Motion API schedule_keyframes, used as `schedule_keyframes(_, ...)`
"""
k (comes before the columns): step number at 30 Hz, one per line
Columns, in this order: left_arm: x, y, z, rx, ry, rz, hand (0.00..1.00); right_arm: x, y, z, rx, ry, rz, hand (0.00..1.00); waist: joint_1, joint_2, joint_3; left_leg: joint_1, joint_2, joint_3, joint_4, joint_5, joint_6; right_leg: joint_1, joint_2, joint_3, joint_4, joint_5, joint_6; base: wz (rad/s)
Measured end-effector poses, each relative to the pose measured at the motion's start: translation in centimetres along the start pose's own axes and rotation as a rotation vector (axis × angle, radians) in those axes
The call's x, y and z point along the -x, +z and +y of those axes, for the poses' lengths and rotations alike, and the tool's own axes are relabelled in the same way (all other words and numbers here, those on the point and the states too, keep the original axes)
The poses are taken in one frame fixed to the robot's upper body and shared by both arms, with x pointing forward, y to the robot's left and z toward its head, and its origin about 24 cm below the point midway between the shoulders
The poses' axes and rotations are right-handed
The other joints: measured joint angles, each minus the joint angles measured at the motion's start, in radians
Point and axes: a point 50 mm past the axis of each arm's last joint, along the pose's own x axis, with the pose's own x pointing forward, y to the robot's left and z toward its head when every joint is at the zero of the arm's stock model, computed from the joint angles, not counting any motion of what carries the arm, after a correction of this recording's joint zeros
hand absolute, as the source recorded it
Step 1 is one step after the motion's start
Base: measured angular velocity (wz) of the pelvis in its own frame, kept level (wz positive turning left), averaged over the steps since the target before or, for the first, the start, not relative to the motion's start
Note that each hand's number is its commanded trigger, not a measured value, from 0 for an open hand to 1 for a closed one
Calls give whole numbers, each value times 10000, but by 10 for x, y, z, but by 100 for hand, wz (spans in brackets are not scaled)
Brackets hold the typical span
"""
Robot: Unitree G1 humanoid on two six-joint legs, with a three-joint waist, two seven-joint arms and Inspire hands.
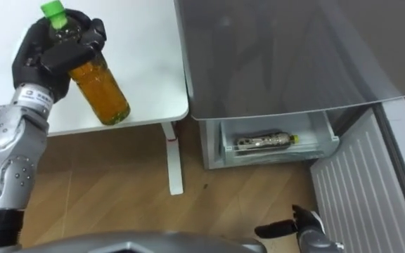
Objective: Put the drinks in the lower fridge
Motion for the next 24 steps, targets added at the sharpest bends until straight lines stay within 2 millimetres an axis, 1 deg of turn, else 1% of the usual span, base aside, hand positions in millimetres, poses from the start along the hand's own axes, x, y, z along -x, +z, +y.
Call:
schedule_keyframes(3, 5, -7, 0, 275, -74, 220, 100, -1, 10, 6, 398, 215, -251, 0, 121, -74, 27, -35, -26, -94, -6, 1, 0, -3, -15, -26, -7, -9, 14, 7)
schedule_keyframes(5, 6, -10, -2, 415, -52, 313, 100, -2, 18, 9, 583, 335, -437, 0, 181, -124, 20, -109, -41, -146, -3, 1, 1, -43, -25, -82, -1, -9, 14, 9)
schedule_keyframes(7, 7, -12, -4, 416, -144, 377, 100, -2, 26, 11, 737, 460, -726, 0, 275, -192, 7, -216, -57, -289, 14, 2, 2, -92, -35, -267, 9, -7, 15, 17)
schedule_keyframes(10, 8, -15, -4, 420, -120, 478, 100, -1, 40, 17, 1082, 895, -1286, 0, 368, -271, -33, -209, -57, -336, 16, 4, -1, -54, -32, -370, 19, -7, 16, 11)
schedule_keyframes(14, 10, -17, -4, 414, -111, 570, 100, 2, 55, 23, 1801, 1416, -1882, 0, 516, -300, -37, -297, -62, -337, 63, 3, -1, -77, -51, -483, 16, -6, 16, 3)
schedule_keyframes(16, 10, -15, -4, 152, -145, 505, 100, 7, 71, 27, 2413, 1801, -2486, 0, 504, -304, -30, -396, -73, -364, 164, 3, -1, -52, -61, -557, 9, -5, 17, 7)
schedule_keyframes(17, 10, -15, -4, 67, -153, 507, 100, 8, 75, 28, 2541, 1913, -2643, 0, 510, -306, -28, -383, -76, -381, 181, 3, -1, -22, -63, -577, 8, -5, 17, 6)
schedule_keyframes(18, 11, -16, -4, -23, -191, 528, 100, 11, 82, 30, 2653, 2177, -2977, 0, 548, -297, -8, -317, -75, -390, 196, 2, -1, 56, -64, -601, 4, -5, 17, 5)
schedule_keyframes(20, 11, -16, -4, -116, -307, 542, 100, 15, 88, 32, 2862, 2552, -3326, 0, 547, -287, 2, -296, -74, -391, 218, 1, -1, 96, -62, -601, 5, -5, 17, 0)
schedule_keyframes(22, 12, -17, -4, -241, -399, 574, 100, 19, 94, 35, 3197, 2980, -3579, 0, 567, -220, 77, -315, -77, -399, 249, 2, 0, 73, -63, -583, 46, -5, 17, 0)
schedule_keyframes(24, 14, -19, -4, -610, -410, 645, 100, 24, 96, 39, 3501, 3334, -3793, 0, 574, -159, 129, -341, -74, -409, 283, 0, 3, 30, -69, -586, 121, -7, 18, 0)
